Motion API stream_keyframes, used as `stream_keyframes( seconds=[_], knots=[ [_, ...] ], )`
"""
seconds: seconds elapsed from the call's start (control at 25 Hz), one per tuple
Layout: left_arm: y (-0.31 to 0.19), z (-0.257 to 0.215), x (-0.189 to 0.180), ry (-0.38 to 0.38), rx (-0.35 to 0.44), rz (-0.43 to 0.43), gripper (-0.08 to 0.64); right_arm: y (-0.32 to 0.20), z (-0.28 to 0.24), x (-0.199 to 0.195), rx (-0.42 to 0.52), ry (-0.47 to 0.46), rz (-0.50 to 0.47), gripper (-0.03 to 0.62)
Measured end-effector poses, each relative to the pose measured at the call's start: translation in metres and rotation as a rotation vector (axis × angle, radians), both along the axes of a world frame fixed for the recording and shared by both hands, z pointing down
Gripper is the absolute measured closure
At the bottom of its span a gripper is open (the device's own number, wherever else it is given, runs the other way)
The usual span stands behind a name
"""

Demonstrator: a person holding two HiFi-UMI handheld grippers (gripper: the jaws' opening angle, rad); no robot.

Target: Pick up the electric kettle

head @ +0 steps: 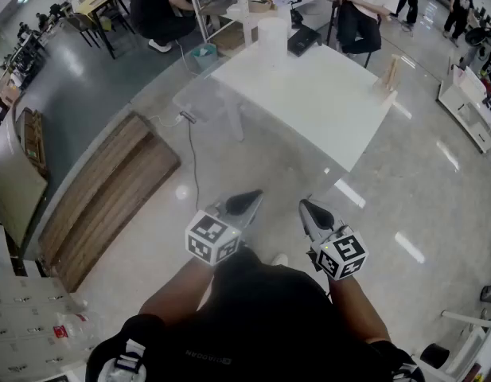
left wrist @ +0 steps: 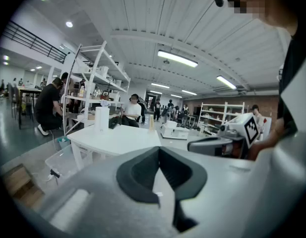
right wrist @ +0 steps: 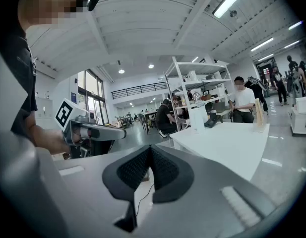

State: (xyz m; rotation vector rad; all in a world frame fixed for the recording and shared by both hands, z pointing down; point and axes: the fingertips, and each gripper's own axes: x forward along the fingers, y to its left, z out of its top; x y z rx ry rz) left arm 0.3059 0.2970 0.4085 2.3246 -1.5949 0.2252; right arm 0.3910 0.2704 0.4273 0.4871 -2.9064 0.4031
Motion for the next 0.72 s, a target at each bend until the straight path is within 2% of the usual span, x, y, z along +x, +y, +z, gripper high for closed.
stream_keyframes(
  seconds=[0.32,0.52,0.72],
  knots=[
    [0.002,-0.001,-0.003,-0.003,0.004,-0.002,0.557,0.001,-0.002,-0.004,0.007,0.002,-0.008,0.588],
    [0.0,0.0,-0.001,-0.001,-0.002,0.001,0.557,0.001,-0.011,-0.004,0.005,-0.05,-0.012,0.588],
    [0.0,0.001,-0.004,0.066,-0.009,-0.008,0.557,0.004,-0.008,-0.008,0.023,-0.024,-0.022,0.587]
  ],
)
